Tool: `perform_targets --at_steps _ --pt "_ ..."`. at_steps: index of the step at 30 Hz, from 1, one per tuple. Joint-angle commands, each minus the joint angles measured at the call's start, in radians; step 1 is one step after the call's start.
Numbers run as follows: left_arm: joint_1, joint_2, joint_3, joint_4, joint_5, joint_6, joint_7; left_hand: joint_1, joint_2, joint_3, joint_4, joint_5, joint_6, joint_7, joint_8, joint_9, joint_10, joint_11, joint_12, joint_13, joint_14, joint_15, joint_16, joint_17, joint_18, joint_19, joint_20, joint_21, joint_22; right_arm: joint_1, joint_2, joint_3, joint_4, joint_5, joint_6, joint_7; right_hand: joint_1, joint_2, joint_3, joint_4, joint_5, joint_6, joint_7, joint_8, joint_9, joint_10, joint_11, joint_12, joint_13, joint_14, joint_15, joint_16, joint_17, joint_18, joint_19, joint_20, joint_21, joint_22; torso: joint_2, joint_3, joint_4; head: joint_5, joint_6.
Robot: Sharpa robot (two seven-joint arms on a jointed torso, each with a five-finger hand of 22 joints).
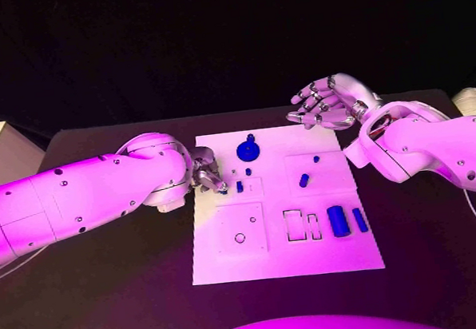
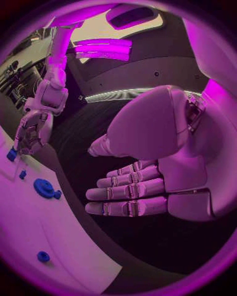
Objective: Assemble the parts on the task board
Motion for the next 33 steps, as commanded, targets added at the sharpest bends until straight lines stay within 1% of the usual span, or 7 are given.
perform_targets --at_steps 1,8,14,20,23,26,33 --pt "-0.001 0.001 -0.001 0.003 0.004 0.024 -0.006 0.001 0.009 0.16 -0.163 0.007 0.018 -0.011 0.006 0.001 0.001 -0.003 -0.005 0.0 0.098 -0.007 0.001 0.249 -0.014 0.0 -0.004 0.0 0.0 -0.001 0.0 0.0 0.001 -0.003 0.012 0.012 -0.006 0.001 0.006 0.001 0.004 0.006 0.02 -0.003 -0.001 0.007 -0.001 -0.007 -0.001 -0.005 0.002 -0.006 -0.002 0.013 -0.005 -0.001 -0.004 -0.001 0.0 -0.0002 0.0002 0.0 -0.001" --pt "-0.003 0.01 -0.001 -0.003 0.021 0.027 -0.005 -0.004 0.006 0.16 -0.164 0.004 0.018 -0.01 0.006 0.001 0.004 -0.002 -0.003 0.005 0.098 -0.007 0.002 0.251 -0.014 -0.001 -0.004 -0.001 -0.001 -0.001 0.0 0.0 0.003 -0.003 0.012 0.012 -0.006 0.001 0.006 0.001 0.004 0.006 0.02 -0.003 -0.001 0.007 -0.001 -0.007 -0.001 -0.005 0.002 -0.006 -0.002 0.013 -0.005 -0.001 -0.004 -0.001 0.001 0.0005 -0.0007 0.001 -0.002" --pt "-0.008 0.017 -0.001 -0.012 0.028 0.03 -0.005 -0.025 0.015 0.157 -0.152 -0.005 0.022 -0.011 0.008 0.0 0.011 -0.002 0.0 0.011 0.099 -0.006 0.003 0.252 -0.014 -0.002 -0.003 -0.002 -0.002 -0.001 -0.001 0.0 0.003 -0.003 0.012 0.012 -0.007 0.002 0.006 0.001 0.005 0.006 0.02 -0.003 -0.002 0.008 -0.001 -0.007 -0.002 -0.005 0.002 -0.006 -0.002 0.013 -0.005 -0.001 -0.004 -0.002 0.0 0.0012 -0.0006 -0.001 -0.003" --pt "-0.011 0.022 -0.002 -0.018 0.032 0.036 -0.004 -0.037 0.018 0.151 -0.144 -0.011 0.026 -0.013 0.01 0.001 0.013 -0.003 -0.001 0.009 0.099 -0.007 0.003 0.253 -0.014 -0.002 -0.003 -0.003 -0.002 -0.001 -0.002 0.0 0.004 -0.003 0.011 0.01 -0.008 0.002 0.006 0.001 0.005 0.006 0.02 -0.003 -0.002 0.008 -0.001 -0.007 -0.002 -0.005 0.002 -0.006 -0.003 0.013 -0.005 -0.001 -0.004 -0.002 0.0 0.0009 -0.0002 -0.003 -0.006" --pt "-0.013 0.024 -0.002 -0.022 0.035 0.041 -0.005 -0.043 0.016 0.145 -0.14 -0.013 0.027 -0.014 0.011 0.001 0.014 -0.003 -0.001 0.009 0.099 -0.007 0.003 0.254 -0.014 -0.002 -0.003 -0.003 -0.001 -0.001 -0.003 0.0 0.005 -0.003 0.011 0.01 -0.008 0.002 0.006 0.001 0.005 0.006 0.02 -0.003 -0.002 0.008 -0.001 -0.007 -0.002 -0.005 0.002 -0.006 -0.003 0.013 -0.005 -0.001 -0.004 -0.002 -0.001 0.0007 -0.0004 -0.003 -0.006" --pt "-0.014 0.025 -0.002 -0.024 0.037 0.044 -0.005 -0.054 0.007 0.125 -0.137 -0.015 0.03 -0.018 0.015 0.002 0.016 -0.006 -0.001 0.009 0.099 -0.008 0.003 0.254 -0.014 -0.001 -0.004 -0.004 -0.001 -0.001 -0.003 0.0 0.005 -0.003 0.011 0.01 -0.009 0.002 0.006 0.001 0.005 0.006 0.02 -0.003 -0.002 0.008 -0.001 -0.008 -0.003 -0.005 0.002 -0.007 -0.003 0.013 -0.005 -0.001 -0.004 -0.003 0.0 0.0006 -0.0007 -0.004 -0.007" --pt "-0.015 0.025 -0.002 -0.025 0.04 0.044 -0.004 -0.052 0.007 0.123 -0.139 -0.014 0.031 -0.019 0.016 0.003 0.016 -0.007 -0.002 0.008 0.1 -0.009 0.004 0.255 -0.014 -0.001 -0.004 -0.004 -0.001 -0.001 -0.004 0.0 0.005 -0.003 0.011 0.01 -0.009 0.002 0.006 0.001 0.005 0.006 0.02 -0.003 -0.002 0.008 -0.001 -0.008 -0.003 -0.005 0.002 -0.007 -0.003 0.013 -0.005 -0.001 -0.004 -0.003 -0.001 0.0001 0.0005 -0.006 -0.008"
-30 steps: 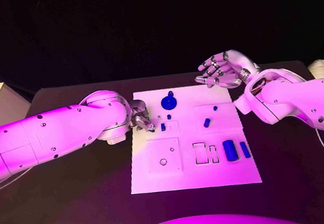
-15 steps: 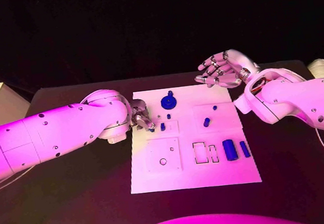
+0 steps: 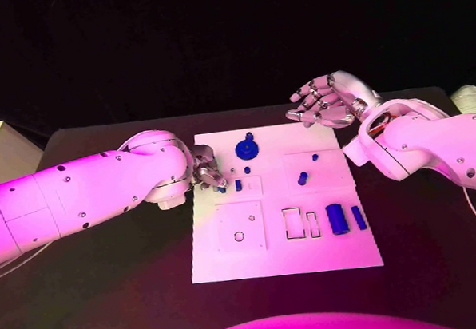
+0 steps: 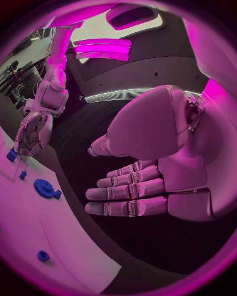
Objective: Assemble the parts on the task board
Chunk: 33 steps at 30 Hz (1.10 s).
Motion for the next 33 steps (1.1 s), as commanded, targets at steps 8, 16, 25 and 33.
perform_targets --at_steps 8,16,25,33 --pt "-0.01 0.005 -0.006 0.001 0.026 0.037 0.003 -0.038 -0.033 0.032 -0.067 -0.005 0.021 -0.022 0.002 -0.003 0.004 -0.007 -0.004 -0.002 0.103 -0.009 0.003 0.254 -0.015 -0.001 -0.007 -0.007 -0.002 0.0 0.0 0.0 0.002 -0.004 0.011 0.011 -0.01 0.003 0.006 0.001 0.006 0.006 0.02 -0.003 -0.001 0.008 -0.001 -0.004 -0.002 -0.004 0.002 -0.007 -0.002 0.013 -0.005 -0.001 -0.003 -0.002 0.0 -0.0004 0.001 0.0 -0.003" --pt "-0.01 0.006 -0.006 -0.003 0.027 0.039 0.003 -0.058 -0.043 -0.057 -0.016 -0.006 0.033 -0.025 -0.005 -0.014 0.002 -0.009 -0.004 0.001 0.103 -0.012 0.003 0.253 -0.015 0.0 -0.011 -0.01 -0.003 0.0 0.0 0.0 0.002 -0.004 0.011 0.012 -0.01 0.003 0.006 0.001 0.006 0.006 0.02 -0.003 -0.001 0.008 -0.001 -0.004 -0.002 -0.004 0.002 -0.007 -0.002 0.013 -0.005 -0.001 -0.003 -0.002 0.0 -0.0001 0.0006 0.0 -0.002" --pt "-0.01 0.005 -0.006 -0.007 0.023 0.041 0.001 -0.062 -0.057 -0.121 0.016 -0.004 0.037 -0.025 -0.01 -0.021 -0.001 -0.008 -0.005 0.001 0.102 -0.011 0.002 0.252 -0.015 0.0 -0.011 -0.012 -0.004 0.0 -0.001 0.0 0.002 -0.004 0.007 0.012 -0.013 0.002 0.005 0.0 0.006 0.005 0.021 -0.004 -0.002 0.009 0.0 -0.006 -0.006 -0.008 0.004 -0.012 -0.005 0.013 -0.008 0.0 -0.004 -0.006 0.0 0.0 0.0008 0.0 -0.001" --pt "-0.011 0.005 -0.006 -0.013 0.02 0.035 0.0 -0.062 -0.061 -0.161 0.039 -0.005 0.04 -0.024 -0.013 -0.025 -0.004 -0.007 -0.007 -0.002 0.102 -0.011 0.002 0.251 -0.014 -0.002 -0.011 -0.015 -0.007 0.0 -0.002 0.0 0.002 -0.004 0.005 0.012 -0.017 0.001 0.005 0.0 0.007 0.002 0.024 -0.006 -0.004 0.007 0.003 -0.011 -0.014 -0.02 0.008 -0.022 -0.012 0.012 -0.019 0.004 -0.007 -0.015 0.001 -0.0003 0.0003 -0.001 0.0"
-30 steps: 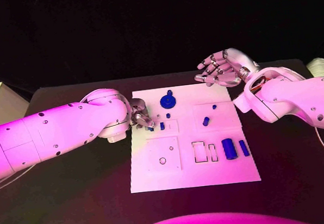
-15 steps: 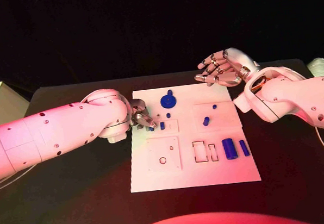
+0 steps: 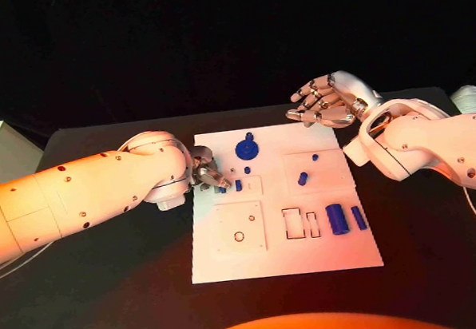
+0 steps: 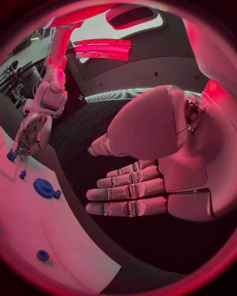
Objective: Assemble the parts on the task board
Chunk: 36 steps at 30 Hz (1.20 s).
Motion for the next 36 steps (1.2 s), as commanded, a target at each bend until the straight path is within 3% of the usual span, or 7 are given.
perform_targets --at_steps 1,13,22,30,35,36 --pt "-0.007 0.003 -0.005 -0.001 0.009 0.028 -0.001 0.002 -0.009 -0.016 0.005 -0.002 0.003 0.004 -0.003 -0.002 -0.004 0.0 -0.007 -0.001 0.102 -0.003 0.002 0.25 -0.014 -0.002 -0.003 -0.006 -0.002 0.0 0.0 0.0 0.002 -0.004 0.006 0.012 -0.009 0.001 0.006 0.0 0.007 0.002 0.024 -0.006 -0.002 0.007 0.003 -0.007 -0.003 -0.011 0.003 -0.008 -0.003 0.012 -0.008 -0.001 -0.007 -0.004 0.001 -0.0002 0.0 -0.001 0.0" --pt "-0.013 -0.014 -0.001 0.004 0.002 0.006 0.002 0.013 -0.018 -0.142 0.083 -0.003 0.005 0.006 -0.009 -0.008 -0.015 0.002 -0.018 -0.02 0.101 -0.002 0.0 0.247 -0.013 -0.004 -0.002 -0.012 -0.007 -0.001 0.0 0.0 0.0 -0.003 0.009 0.013 -0.013 0.0 0.009 -0.001 0.007 -0.002 0.031 -0.009 -0.006 0.001 0.011 -0.02 -0.026 -0.042 0.014 -0.035 -0.027 0.012 -0.044 0.011 -0.008 -0.032 0.0 -0.001 -0.0012 -0.005 0.005" --pt "-0.015 -0.034 0.032 0.02 0.0 -0.012 0.004 0.028 -0.018 -0.207 0.142 -0.011 -0.001 0.007 -0.006 -0.007 -0.024 0.004 -0.024 -0.035 0.099 -0.001 -0.003 0.242 -0.012 -0.006 -0.002 -0.015 -0.01 -0.001 -0.001 0.0 -0.001 0.0 0.015 0.01 -0.017 0.001 0.012 0.0 0.008 -0.006 0.035 -0.011 -0.009 -0.002 0.016 -0.026 -0.042 -0.064 0.022 -0.053 -0.048 0.012 -0.069 0.019 -0.008 -0.051 0.001 0.0007 -0.0005 -0.007 0.006" --pt "-0.015 -0.052 0.063 0.034 0.014 -0.034 0.016 0.032 -0.016 -0.212 0.148 -0.013 -0.003 0.008 -0.006 -0.008 -0.029 0.004 -0.031 -0.047 0.097 -0.001 -0.006 0.236 -0.009 -0.012 -0.002 -0.021 -0.019 -0.001 -0.001 0.0 -0.001 0.003 0.017 0.011 -0.017 0.002 0.013 -0.001 0.008 -0.006 0.036 -0.011 -0.009 -0.004 0.018 -0.028 -0.046 -0.069 0.024 -0.056 -0.054 0.012 -0.074 0.021 -0.008 -0.056 0.0 -0.0001 0.0 -0.007 0.008" --pt "-0.015 -0.07 0.086 0.046 0.079 -0.082 0.077 0.066 0.001 -0.235 0.151 -0.007 -0.034 0.02 -0.016 -0.011 -0.077 0.015 -0.069 -0.106 0.08 0.007 -0.032 0.187 0.002 -0.05 0.005 -0.054 -0.068 -0.001 0.0 0.0 -0.002 0.004 0.018 0.011 -0.017 0.002 0.013 -0.001 0.008 -0.006 0.036 -0.011 -0.009 -0.004 0.018 -0.028 -0.046 -0.069 0.024 -0.056 -0.054 0.012 -0.074 0.021 -0.008 -0.056 -0.001 0.0005 0.0006 -0.008 0.011" --pt "-0.015 -0.072 0.088 0.047 0.098 -0.094 0.1 0.086 0.008 -0.241 0.152 -0.004 -0.064 0.034 -0.029 -0.014 -0.129 0.027 -0.107 -0.162 0.059 0.017 -0.062 0.136 0.014 -0.096 0.012 -0.093 -0.126 -0.001 0.0 0.0 -0.002 0.004 0.018 0.011 -0.017 0.002 0.013 -0.001 0.008 -0.006 0.036 -0.011 -0.009 -0.004 0.018 -0.028 -0.046 -0.069 0.024 -0.056 -0.054 0.012 -0.074 0.021 -0.008 -0.056 0.0 0.0011 0.0002 -0.008 0.012"
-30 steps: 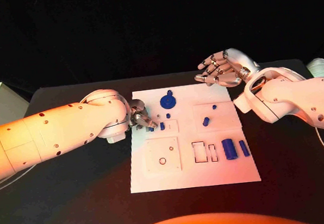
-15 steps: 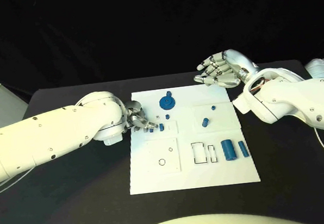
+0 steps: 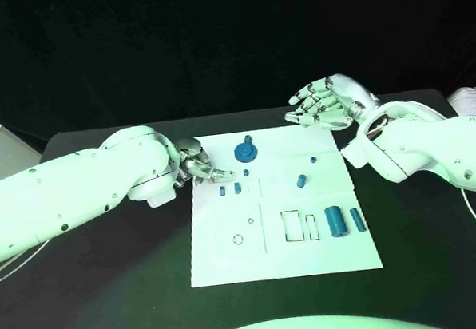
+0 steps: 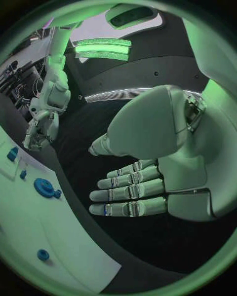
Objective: Assemble the parts on the task board
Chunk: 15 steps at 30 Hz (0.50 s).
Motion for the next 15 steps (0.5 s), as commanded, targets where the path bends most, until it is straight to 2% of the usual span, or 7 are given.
perform_targets --at_steps 1,5,7,8,9,11,15 --pt "0.0 -0.006 0.006 0.007 0.105 -0.074 0.115 0.027 0.008 -0.01 0.0 0.007 -0.03 0.012 -0.013 -0.003 -0.052 0.012 -0.035 -0.053 0.054 0.016 -0.028 0.127 0.016 -0.043 0.008 -0.037 -0.052 -0.001 0.0 0.0 0.0 0.0 0.014 0.011 -0.007 0.0 0.007 -0.001 0.004 -0.006 0.036 -0.003 -0.001 0.001 0.007 -0.003 -0.001 -0.008 0.0 -0.004 -0.001 0.012 -0.007 0.0 -0.004 -0.001 0.0 0.0008 -0.0003 -0.001 0.004" --pt "0.0 -0.004 0.011 0.0 0.167 -0.141 0.237 0.139 0.024 -0.013 0.0 0.015 -0.171 0.076 -0.053 -0.028 -0.219 0.075 -0.079 -0.089 -0.11 0.071 -0.193 -0.133 0.076 -0.291 0.054 -0.266 -0.341 -0.001 0.0 0.0 0.0 0.0 0.014 0.011 -0.006 0.0 0.007 -0.001 0.004 -0.006 0.036 -0.003 -0.001 0.001 0.007 -0.003 -0.002 -0.009 0.001 -0.005 -0.003 0.012 -0.008 0.0 -0.004 -0.002 0.001 0.0006 0.0 -0.005 0.009" --pt "0.0 0.003 0.009 -0.007 0.166 -0.179 0.299 0.189 0.018 0.0 -0.012 0.015 -0.207 0.101 -0.073 -0.046 -0.27 0.094 -0.102 -0.104 -0.179 0.089 -0.253 -0.221 0.09 -0.36 0.067 -0.336 -0.421 -0.001 0.0 0.0 0.0 0.001 0.014 0.012 -0.006 0.0 0.007 -0.001 0.004 -0.006 0.036 -0.003 -0.001 0.001 0.007 -0.003 -0.002 -0.009 0.001 -0.005 -0.003 0.012 -0.008 0.0 -0.004 -0.002 0.001 0.0007 -0.0001 -0.006 0.01" --pt "-0.001 0.01 0.003 -0.015 0.154 -0.212 0.348 0.255 0.008 0.02 -0.023 0.013 -0.231 0.112 -0.092 -0.074 -0.334 0.115 -0.143 -0.134 -0.327 0.109 -0.38 -0.389 0.093 -0.41 0.086 -0.399 -0.464 -0.001 0.0 0.0 -0.001 0.001 0.014 0.012 -0.005 0.001 0.008 -0.001 0.005 -0.005 0.036 -0.003 -0.001 0.001 0.007 -0.004 -0.003 -0.009 0.001 -0.005 -0.004 0.013 -0.008 0.0 -0.003 -0.003 0.0 0.0 0.0003 -0.007 0.011" --pt "-0.003 0.016 -0.002 -0.021 0.137 -0.239 0.387 0.326 0.008 0.05 -0.051 0.01 -0.233 0.116 -0.105 -0.098 -0.365 0.116 -0.174 -0.16 -0.415 0.114 -0.452 -0.48 0.095 -0.429 0.097 -0.434 -0.483 -0.001 0.0 0.0 -0.001 0.001 0.013 0.013 -0.001 0.002 0.011 -0.003 0.005 -0.003 0.035 -0.002 -0.001 0.001 0.007 -0.004 -0.005 -0.009 0.001 -0.006 -0.007 0.013 -0.01 0.001 -0.003 -0.005 0.0 0.0001 0.0006 -0.008 0.012" --pt "-0.011 0.028 -0.01 -0.035 0.096 -0.285 0.452 0.4 -0.013 0.083 -0.094 0.006 -0.264 0.122 -0.147 -0.142 -0.391 0.119 -0.214 -0.196 -0.452 0.117 -0.478 -0.506 0.098 -0.441 0.103 -0.462 -0.499 -0.001 -0.001 0.0 -0.001 0.001 0.013 0.014 0.006 0.003 0.015 -0.004 0.004 0.001 0.034 0.001 0.0 0.003 0.006 -0.004 -0.008 -0.009 0.001 -0.006 -0.011 0.014 -0.011 0.001 -0.002 -0.008 0.0 0.0004 0.0016 -0.011 0.015" --pt "-0.031 0.057 -0.029 -0.069 -0.017 -0.356 0.579 0.444 -0.035 0.097 -0.138 0.001 -0.253 0.13 -0.185 -0.217 -0.412 0.136 -0.305 -0.281 -0.463 0.129 -0.48 -0.544 0.098 -0.442 0.11 -0.46 -0.494 -0.001 0.0 0.0 -0.002 0.001 0.014 0.017 0.019 0.005 0.022 -0.006 0.002 0.009 0.03 0.004 0.0 0.005 0.004 -0.005 -0.013 -0.008 -0.001 -0.006 -0.017 0.014 -0.011 0.001 0.0 -0.013 0.001 -0.0007 0.0003 -0.013 0.021"
